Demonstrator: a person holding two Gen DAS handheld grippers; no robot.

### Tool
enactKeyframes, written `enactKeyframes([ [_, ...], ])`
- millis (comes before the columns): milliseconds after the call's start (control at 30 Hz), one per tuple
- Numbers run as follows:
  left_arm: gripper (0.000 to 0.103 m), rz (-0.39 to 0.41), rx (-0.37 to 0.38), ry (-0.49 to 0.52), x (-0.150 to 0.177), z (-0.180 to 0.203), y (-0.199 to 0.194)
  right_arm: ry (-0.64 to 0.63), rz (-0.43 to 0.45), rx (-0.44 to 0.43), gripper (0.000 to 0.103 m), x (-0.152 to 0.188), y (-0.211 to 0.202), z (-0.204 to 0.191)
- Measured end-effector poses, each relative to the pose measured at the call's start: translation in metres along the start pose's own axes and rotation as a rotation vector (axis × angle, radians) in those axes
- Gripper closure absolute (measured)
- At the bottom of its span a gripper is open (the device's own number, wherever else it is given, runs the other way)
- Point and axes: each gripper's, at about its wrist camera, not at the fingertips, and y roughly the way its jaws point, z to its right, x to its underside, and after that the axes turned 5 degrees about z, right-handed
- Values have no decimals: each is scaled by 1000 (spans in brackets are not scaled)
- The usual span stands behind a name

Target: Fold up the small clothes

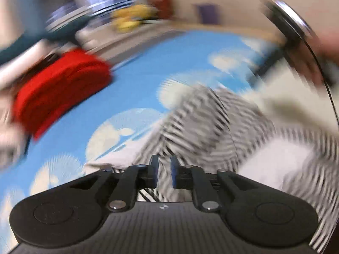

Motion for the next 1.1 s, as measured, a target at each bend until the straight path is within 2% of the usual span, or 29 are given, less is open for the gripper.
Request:
enactKeyframes([
  [100, 76, 3, -10, -311, -7, -24, 13, 67, -15, -47, 58, 2, 3, -3],
  [133, 75, -27, -16, -419, -4, -34, 26, 95, -20, -64, 59, 2, 5, -4],
  [167, 75, -86, -23, -523, 0, -41, 42, 125, -22, -80, 64, 2, 7, -5],
  [233, 75, -272, -60, -686, 18, -50, 73, 180, -15, -95, 69, 3, 9, -5],
  [267, 75, -339, -75, -730, 27, -51, 82, 199, -12, -103, 69, 3, 11, -7],
  [333, 67, -400, -65, -799, 37, -54, 93, 227, -20, -125, 69, 4, 17, -12],
  [367, 64, -408, -40, -848, 39, -56, 95, 246, -31, -138, 67, 4, 22, -14],
  [400, 55, -403, -20, -893, 42, -61, 92, 270, -46, -158, 66, 5, 27, -16],
  [433, 53, -398, -7, -931, 45, -65, 91, 294, -68, -185, 63, 4, 34, -19],
  [500, 54, -405, -44, -945, 42, -68, 94, 320, -95, -227, 48, 6, 43, -26],
  [567, 56, -437, -109, -955, 47, -71, 97, 313, -95, -232, 41, 7, 51, -35],
  [633, 64, -467, -99, -1002, 57, -74, 109, 309, -87, -215, 40, 9, 58, -40],
  [700, 65, -473, -72, -1024, 62, -73, 115, 344, -78, -224, 40, 10, 64, -41],
  [800, 66, -473, -65, -953, 57, -64, 122, 403, -85, -245, 40, 12, 71, -42],
  [867, 73, -487, -61, -927, 57, -58, 127, 396, -88, -262, 40, 13, 74, -49],
  [933, 95, -493, -50, -909, 57, -57, 127, 367, -95, -271, 41, 13, 76, -56],
  [967, 97, -489, -48, -896, 56, -56, 126, 353, -97, -279, 47, 14, 76, -60],
  [1000, 99, -480, -54, -873, 53, -55, 125, 342, -97, -285, 62, 15, 76, -62],
  [1033, 99, -461, -64, -848, 49, -54, 125, 330, -97, -292, 71, 15, 75, -63],
  [1067, 99, -434, -71, -833, 46, -54, 123, 318, -96, -300, 93, 15, 74, -64],
  [1100, 99, -401, -73, -826, 42, -55, 121, 308, -90, -312, 103, 15, 73, -64],
])
